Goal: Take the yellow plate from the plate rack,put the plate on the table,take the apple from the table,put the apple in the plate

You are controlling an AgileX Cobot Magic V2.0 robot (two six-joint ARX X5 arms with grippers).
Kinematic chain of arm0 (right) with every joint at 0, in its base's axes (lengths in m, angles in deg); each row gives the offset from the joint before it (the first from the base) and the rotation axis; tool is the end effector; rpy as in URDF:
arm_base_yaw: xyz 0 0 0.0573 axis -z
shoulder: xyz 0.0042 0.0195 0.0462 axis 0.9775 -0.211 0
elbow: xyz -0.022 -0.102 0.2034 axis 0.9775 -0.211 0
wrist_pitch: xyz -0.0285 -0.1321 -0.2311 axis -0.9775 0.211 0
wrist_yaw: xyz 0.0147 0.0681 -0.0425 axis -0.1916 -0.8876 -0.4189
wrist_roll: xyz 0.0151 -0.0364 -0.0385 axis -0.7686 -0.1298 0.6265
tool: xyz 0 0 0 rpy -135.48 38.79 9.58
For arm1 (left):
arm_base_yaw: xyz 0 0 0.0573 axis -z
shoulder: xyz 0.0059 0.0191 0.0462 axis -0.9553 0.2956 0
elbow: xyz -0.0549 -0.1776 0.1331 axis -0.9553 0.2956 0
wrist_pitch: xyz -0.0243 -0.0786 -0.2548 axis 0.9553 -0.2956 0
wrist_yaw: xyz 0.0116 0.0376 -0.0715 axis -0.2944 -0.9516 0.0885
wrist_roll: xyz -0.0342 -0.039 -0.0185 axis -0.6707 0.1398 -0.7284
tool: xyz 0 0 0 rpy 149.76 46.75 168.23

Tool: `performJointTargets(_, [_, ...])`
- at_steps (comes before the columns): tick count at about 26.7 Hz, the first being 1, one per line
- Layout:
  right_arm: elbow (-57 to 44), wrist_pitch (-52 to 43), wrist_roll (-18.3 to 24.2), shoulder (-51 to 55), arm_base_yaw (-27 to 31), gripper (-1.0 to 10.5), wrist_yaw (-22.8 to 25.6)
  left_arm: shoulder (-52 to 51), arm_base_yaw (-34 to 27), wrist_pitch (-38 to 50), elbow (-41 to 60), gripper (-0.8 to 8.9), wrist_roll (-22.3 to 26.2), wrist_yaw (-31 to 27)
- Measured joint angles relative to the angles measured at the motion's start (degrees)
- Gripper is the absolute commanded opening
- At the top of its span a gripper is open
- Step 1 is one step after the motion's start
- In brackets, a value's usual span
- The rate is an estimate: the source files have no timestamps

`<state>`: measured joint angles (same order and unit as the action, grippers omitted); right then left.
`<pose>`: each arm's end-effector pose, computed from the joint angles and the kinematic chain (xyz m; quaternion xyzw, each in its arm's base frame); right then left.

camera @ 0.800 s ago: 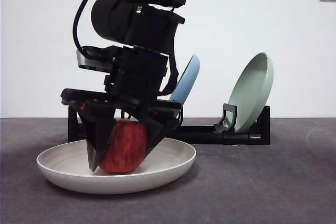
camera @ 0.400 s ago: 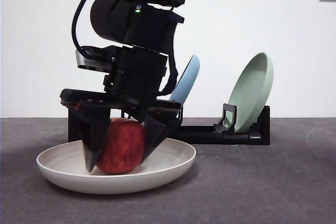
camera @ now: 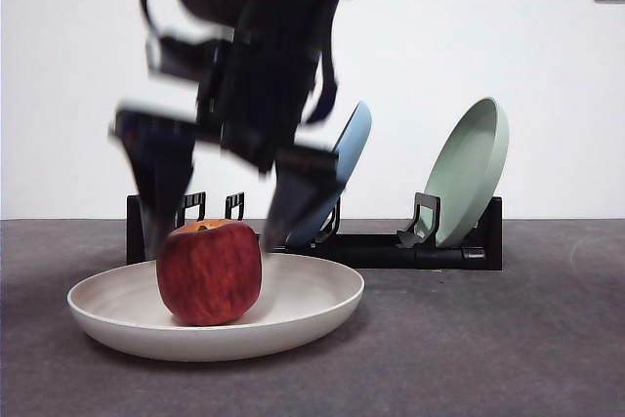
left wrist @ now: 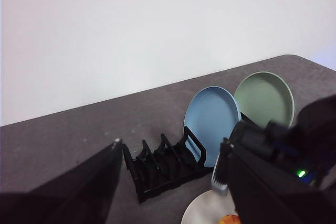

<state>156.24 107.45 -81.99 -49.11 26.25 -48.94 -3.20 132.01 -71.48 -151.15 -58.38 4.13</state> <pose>0.2518 0.3196 0.1645 -0.1982 0.5057 0.3652 0.7561 0.0685 -0.0769 0.4007 0.0286 0.0789 -0.1716 0.9816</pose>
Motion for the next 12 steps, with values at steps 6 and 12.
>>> performJointTargets(6, [0.00,-0.02,2.01,9.49,1.18,5.0,2.71,2.89,0.00,0.85,-0.02,3.14,0.00,-5.25])
performJointTargets(12, [0.00,0.37,3.45,19.34,4.52,2.7,4.22,9.49,0.00,1.64,-0.02,3.13,1.97,-5.84])
